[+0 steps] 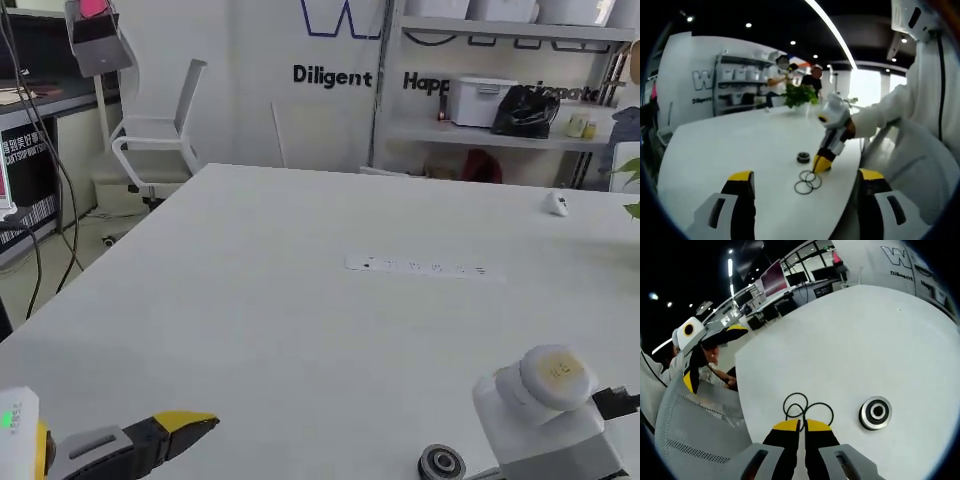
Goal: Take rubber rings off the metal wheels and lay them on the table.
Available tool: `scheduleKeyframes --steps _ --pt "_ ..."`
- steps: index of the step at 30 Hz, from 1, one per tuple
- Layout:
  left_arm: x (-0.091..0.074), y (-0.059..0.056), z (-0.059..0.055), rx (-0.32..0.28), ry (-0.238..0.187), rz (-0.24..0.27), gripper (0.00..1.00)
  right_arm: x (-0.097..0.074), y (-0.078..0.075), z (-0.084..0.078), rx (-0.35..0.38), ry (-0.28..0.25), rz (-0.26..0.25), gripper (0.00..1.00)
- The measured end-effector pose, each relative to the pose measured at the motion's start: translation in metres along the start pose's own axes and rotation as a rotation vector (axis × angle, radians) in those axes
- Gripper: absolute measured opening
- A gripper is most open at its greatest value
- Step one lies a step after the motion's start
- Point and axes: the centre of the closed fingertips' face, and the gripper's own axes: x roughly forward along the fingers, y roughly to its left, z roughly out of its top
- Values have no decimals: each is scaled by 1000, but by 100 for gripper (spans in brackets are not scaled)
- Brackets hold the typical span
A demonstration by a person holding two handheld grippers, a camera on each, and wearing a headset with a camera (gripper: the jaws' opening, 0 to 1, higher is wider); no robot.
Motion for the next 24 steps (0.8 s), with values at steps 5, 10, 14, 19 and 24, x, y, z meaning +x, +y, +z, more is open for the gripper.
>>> scheduleKeyframes --steps 5,10,14,19,24 --pt "1 5 -4 -6 14 5 87 2 -2 -5 12 16 -13 5" --pt "2 6 -4 -6 14 6 88 3 -2 -8 -14 30 -23 11" --pt "3 6 -4 -7 12 7 88 0 -1 -3 -43 15 -21 17" --pt "2 4 -10 -15 43 1 89 -6 0 3 -72 3 -20 22" --pt "0 3 -9 -5 49 5 90 -12 2 7 -86 -3 -20 26"
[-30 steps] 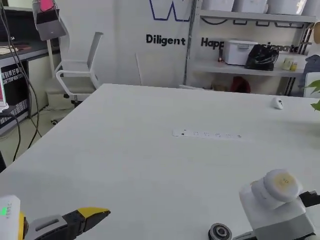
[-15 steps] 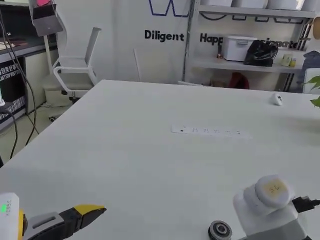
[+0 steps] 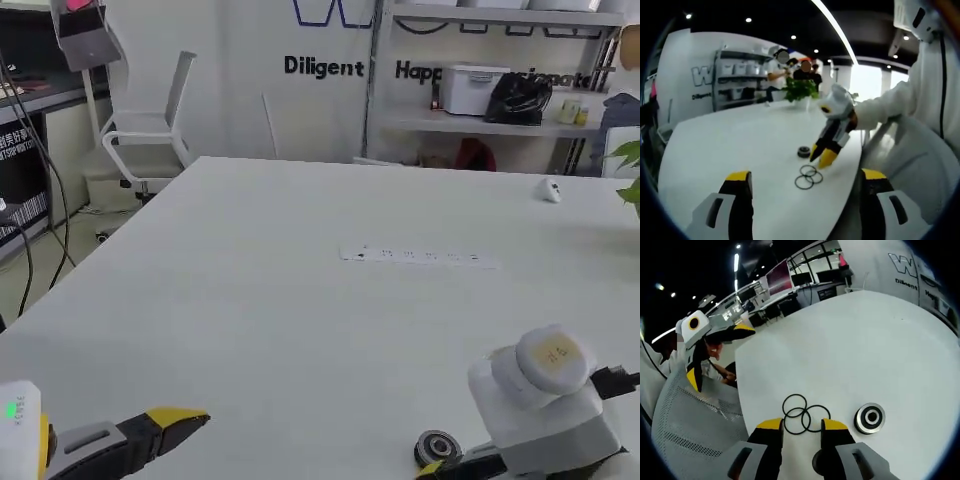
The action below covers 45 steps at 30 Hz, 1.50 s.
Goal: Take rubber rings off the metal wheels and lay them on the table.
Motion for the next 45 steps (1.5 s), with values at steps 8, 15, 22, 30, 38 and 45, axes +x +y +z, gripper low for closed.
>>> scheduleKeyframes --steps 8,15,22,30,38,45 --pt "-5 5 7 -18 -15 41 92 -19 8 12 -54 -23 11 30" --pt "-6 -3 2 -36 10 43 94 -44 6 24 -35 -101 25 32" --pt "-7 -11 2 -57 15 50 95 -67 1 25 -21 -143 -1 40" --pt "-8 -16 6 -47 26 69 94 -95 -1 27 -39 -194 -29 43" --pt "-7 -20 14 -42 27 98 95 -119 -7 26 -65 -227 -43 48" --pt "-8 -24 24 -31 45 106 97 -136 -31 20 -36 -260 -99 50"
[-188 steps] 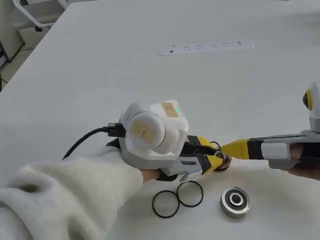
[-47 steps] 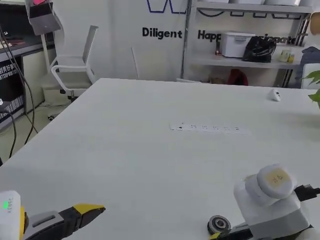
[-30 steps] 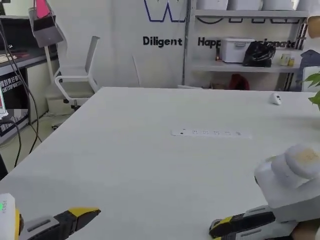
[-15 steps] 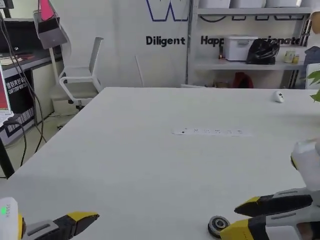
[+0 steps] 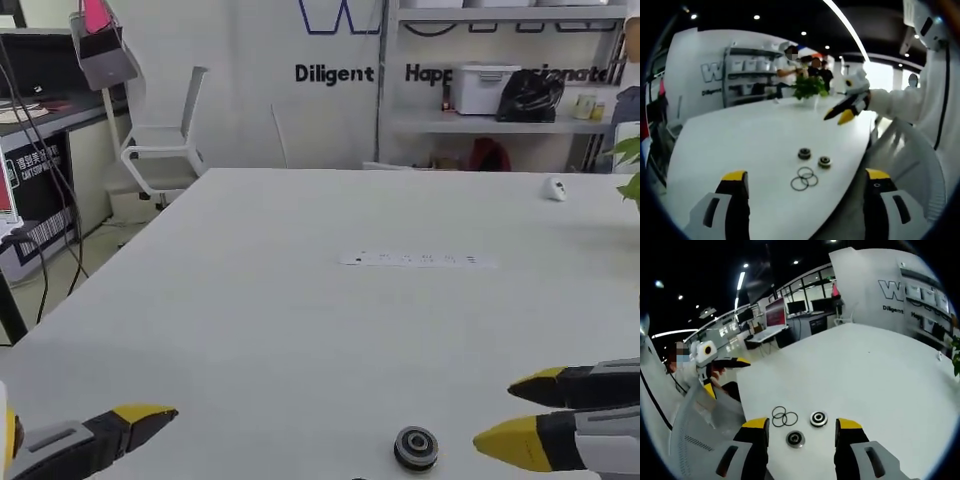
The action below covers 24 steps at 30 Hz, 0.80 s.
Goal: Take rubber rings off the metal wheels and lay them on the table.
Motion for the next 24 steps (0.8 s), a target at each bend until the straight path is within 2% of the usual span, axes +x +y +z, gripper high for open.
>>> scheduleKeyframes --steps 6,12,15,18,24 --pt "-5 3 17 39 -8 13 97 -10 -9 -5 -8 11 5 51" --pt "-6 11 34 67 -13 21 97 -15 -14 2 -13 -37 26 52" --pt "-2 13 41 91 -10 11 97 -15 -15 3 -11 -51 39 51" --pt "6 14 46 107 -6 -7 96 -13 -17 -4 -15 -33 41 49" --pt "26 12 50 140 7 -50 95 -10 -22 -14 -5 -23 40 48"
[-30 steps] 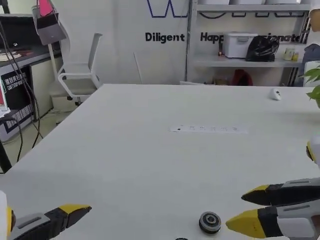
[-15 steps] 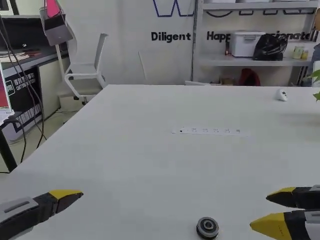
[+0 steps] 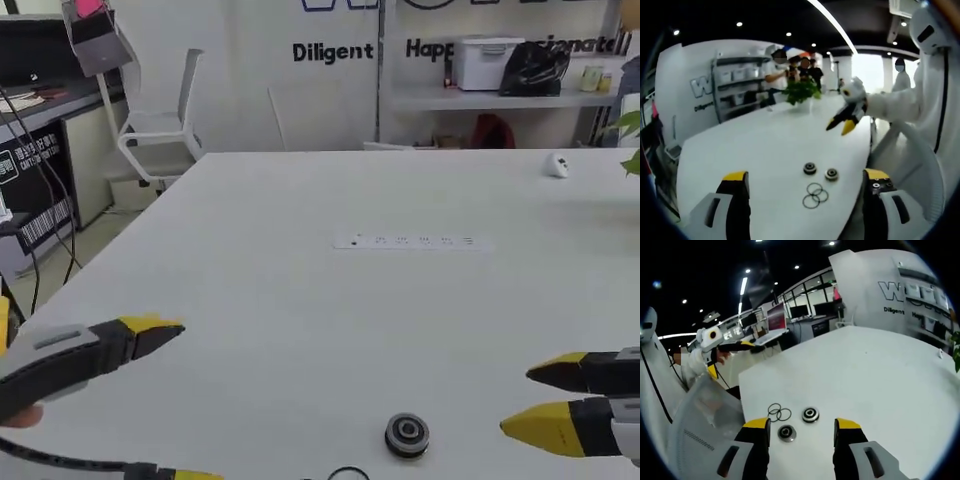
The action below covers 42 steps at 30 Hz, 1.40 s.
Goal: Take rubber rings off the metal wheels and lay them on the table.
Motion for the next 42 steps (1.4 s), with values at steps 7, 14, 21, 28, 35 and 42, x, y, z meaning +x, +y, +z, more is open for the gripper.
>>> scheduleKeyframes --steps 7,14,21,28,35,42 --pt "23 -1 7 19 -10 -55 94 4 -2 -8 8 1 2 47" --pt "45 -1 15 39 -29 -106 93 7 -6 -11 10 -6 2 45" --pt "71 2 19 64 -31 -153 90 18 -10 -14 -3 -8 12 42" --pt "94 8 10 73 5 -183 82 36 -10 -18 -29 0 52 39" --pt "119 10 1 78 21 -212 71 59 -15 -24 -37 11 80 35" --pt "145 6 -15 100 52 -251 62 82 -19 -33 -65 33 89 30"
